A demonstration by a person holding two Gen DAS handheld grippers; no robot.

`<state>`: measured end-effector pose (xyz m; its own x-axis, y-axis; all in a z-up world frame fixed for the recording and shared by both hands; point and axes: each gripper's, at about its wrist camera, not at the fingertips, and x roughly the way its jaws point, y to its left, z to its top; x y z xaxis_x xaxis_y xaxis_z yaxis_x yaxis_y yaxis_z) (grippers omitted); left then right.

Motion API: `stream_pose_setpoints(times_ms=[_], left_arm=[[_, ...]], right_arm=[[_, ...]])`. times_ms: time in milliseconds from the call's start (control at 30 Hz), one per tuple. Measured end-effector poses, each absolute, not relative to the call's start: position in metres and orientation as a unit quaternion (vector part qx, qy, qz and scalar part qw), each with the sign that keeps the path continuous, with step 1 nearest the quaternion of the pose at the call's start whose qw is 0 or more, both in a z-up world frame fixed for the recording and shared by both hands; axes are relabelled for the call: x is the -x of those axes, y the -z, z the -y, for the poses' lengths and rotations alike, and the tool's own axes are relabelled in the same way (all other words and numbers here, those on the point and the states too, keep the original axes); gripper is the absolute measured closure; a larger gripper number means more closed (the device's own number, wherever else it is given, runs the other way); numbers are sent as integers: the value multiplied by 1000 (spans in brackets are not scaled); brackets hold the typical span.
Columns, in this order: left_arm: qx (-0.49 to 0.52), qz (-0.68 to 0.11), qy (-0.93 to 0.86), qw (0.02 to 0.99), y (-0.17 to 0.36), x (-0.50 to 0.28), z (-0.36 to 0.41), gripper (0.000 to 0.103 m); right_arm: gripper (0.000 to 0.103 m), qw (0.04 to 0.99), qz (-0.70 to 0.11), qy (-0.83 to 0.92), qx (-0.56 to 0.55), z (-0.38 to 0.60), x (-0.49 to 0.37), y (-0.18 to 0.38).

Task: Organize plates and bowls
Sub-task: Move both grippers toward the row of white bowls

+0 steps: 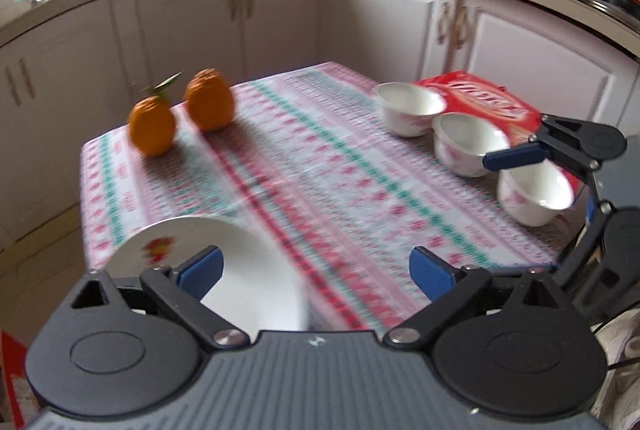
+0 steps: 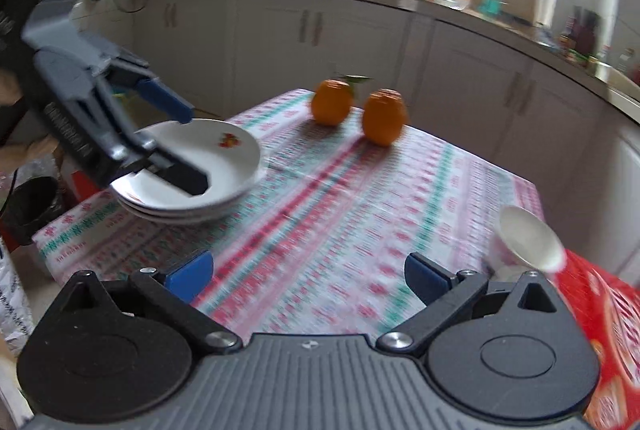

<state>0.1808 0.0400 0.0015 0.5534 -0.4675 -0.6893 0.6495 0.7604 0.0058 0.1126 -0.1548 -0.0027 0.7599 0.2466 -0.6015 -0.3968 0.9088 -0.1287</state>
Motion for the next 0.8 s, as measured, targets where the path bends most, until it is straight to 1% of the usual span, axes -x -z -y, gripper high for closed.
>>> stream_pose_setpoints(times_ms=[267,400,667,767,800], left_arm=[[-129,-320,358,868,21,-143,26,4],[-139,-318,380,858,38,-127,61,4],[-180,-295,429,835,56,-102,121,4],[-170,-287,442,833,60,-99,136,4],[-168,-285,443,833,62,-99,141,4]], right_arm=[[0,945,-304,-82,88,240,-78,6],[0,946,-313,-46,65,278,-68,12],[0,942,-333,-34,8,322,-65,25],[2,939,-342,-38,-16,334,-71,31],[4,937,-346,-42,-26,338,-73,34]])
